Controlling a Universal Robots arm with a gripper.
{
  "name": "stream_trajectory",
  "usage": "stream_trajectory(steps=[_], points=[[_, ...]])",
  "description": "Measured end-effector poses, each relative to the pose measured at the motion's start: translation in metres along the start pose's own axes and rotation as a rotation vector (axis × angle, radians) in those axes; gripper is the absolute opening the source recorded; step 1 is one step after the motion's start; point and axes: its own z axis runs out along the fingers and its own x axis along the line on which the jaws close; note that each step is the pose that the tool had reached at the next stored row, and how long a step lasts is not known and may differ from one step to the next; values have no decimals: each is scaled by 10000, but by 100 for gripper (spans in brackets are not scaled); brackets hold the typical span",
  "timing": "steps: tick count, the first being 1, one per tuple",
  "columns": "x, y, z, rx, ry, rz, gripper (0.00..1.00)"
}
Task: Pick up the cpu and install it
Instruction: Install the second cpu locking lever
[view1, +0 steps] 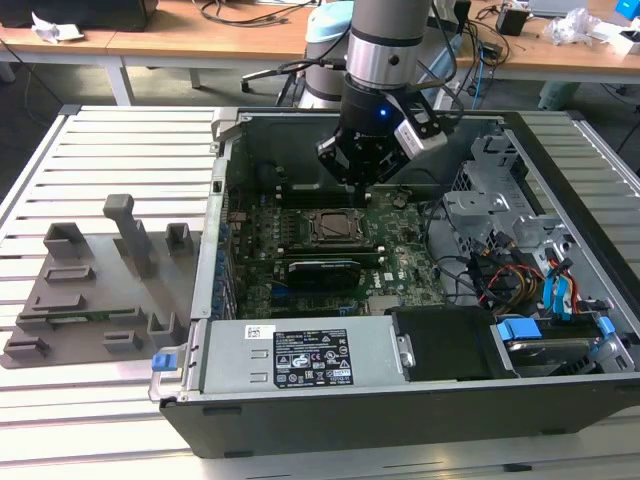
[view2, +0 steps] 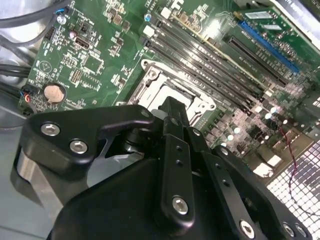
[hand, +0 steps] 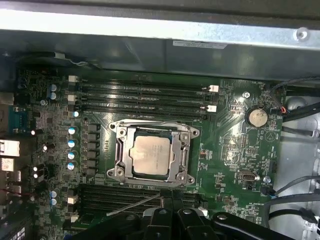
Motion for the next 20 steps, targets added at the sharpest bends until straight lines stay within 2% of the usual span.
stream_trajectory(steps=[7, 11, 12, 14, 16, 17, 18, 19, 20], points=[[2, -47, 4, -23, -1, 6, 11], [8, -121, 12, -141, -8, 5, 11], [10, -155, 15, -232, -14, 3, 11], [13, -190, 19, -571, -37, -8, 11], [14, -216, 21, -1159, -76, -24, 11], [15, -224, 22, -1353, -88, -30, 11], [16, -243, 24, -1691, -111, -38, 11], [19, -275, 27, -1897, -124, -44, 11], [24, -321, 32, -1984, -130, -47, 11]])
